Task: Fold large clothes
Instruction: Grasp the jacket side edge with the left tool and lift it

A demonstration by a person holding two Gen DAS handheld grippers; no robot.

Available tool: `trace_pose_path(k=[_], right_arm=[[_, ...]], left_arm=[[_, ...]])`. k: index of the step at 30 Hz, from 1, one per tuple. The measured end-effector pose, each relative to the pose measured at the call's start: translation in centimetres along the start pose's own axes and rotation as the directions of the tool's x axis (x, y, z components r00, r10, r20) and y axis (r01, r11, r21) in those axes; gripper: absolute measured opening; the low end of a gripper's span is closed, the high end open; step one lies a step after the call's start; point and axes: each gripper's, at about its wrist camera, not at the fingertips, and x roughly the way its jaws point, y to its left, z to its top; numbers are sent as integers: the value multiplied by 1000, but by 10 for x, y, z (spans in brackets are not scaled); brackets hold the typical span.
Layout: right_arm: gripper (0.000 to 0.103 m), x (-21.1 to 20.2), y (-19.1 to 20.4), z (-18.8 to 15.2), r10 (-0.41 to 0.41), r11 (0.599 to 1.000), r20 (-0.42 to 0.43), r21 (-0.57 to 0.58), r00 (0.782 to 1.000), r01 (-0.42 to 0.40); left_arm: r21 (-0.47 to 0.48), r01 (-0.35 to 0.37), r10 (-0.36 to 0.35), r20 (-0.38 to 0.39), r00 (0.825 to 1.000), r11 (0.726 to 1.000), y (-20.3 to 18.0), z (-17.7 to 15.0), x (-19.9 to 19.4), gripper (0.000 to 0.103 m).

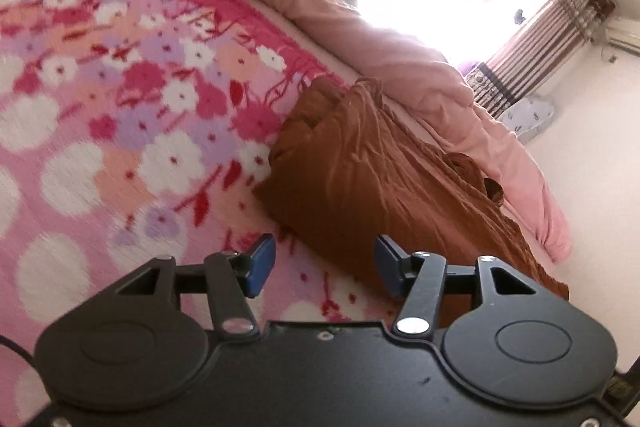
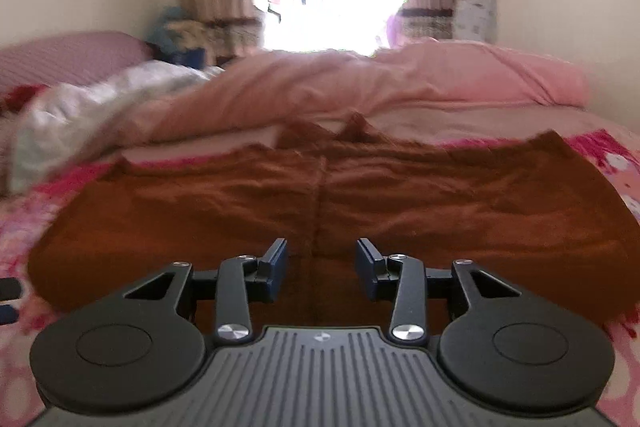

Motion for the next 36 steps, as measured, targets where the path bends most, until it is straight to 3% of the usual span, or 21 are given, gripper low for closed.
trace_pose_path(k=[6, 12, 17, 29, 36], right_arm=[[52, 16, -11, -14, 13, 998, -34, 64, 999, -11], [52, 17, -14, -14, 32, 997, -41, 71, 999, -29], [52, 16, -12, -15, 33, 997, -44, 75, 998, -30], [52, 16, -9, -19, 26, 997, -54, 80, 998, -21], [52, 18, -8, -20, 22, 996, -51, 84, 998, -18]], left_arm=[[-71, -2, 0, -22, 1000, 997, 1, 0, 30, 59], [-197, 75, -72, 24, 997, 977, 10, 4, 52, 65], [-242, 86, -77, 47, 996, 966, 11, 19, 69, 67], [-187, 62, -52, 57, 997, 980, 4, 46, 100, 68], [-122, 30, -25, 42, 999, 992, -2, 50, 103, 57]])
